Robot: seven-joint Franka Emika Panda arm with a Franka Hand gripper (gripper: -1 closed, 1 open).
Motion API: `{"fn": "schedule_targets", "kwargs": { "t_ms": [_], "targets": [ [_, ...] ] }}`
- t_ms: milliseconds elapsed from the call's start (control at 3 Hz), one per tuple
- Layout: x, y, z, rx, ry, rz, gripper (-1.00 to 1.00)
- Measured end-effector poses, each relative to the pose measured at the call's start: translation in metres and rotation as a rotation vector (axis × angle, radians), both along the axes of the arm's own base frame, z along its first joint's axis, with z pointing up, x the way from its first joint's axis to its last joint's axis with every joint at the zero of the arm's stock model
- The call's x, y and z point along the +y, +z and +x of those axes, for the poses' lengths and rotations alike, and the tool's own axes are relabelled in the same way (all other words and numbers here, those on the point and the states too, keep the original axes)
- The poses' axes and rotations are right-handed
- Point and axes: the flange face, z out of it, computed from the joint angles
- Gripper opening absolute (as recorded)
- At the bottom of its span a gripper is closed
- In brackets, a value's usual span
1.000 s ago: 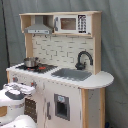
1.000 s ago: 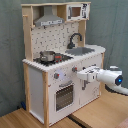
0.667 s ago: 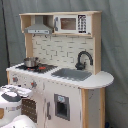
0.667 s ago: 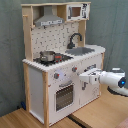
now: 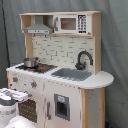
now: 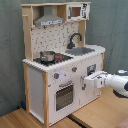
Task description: Play with the kitchen
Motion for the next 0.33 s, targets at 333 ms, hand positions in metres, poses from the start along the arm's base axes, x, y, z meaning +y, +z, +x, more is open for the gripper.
{"fn": "schedule_targets", "kwargs": {
  "t_ms": [333],
  "targets": [
    [0.0041, -0.0011, -0.0139, 0.003, -0.023, -0.006, 1.0]
  ]
}}
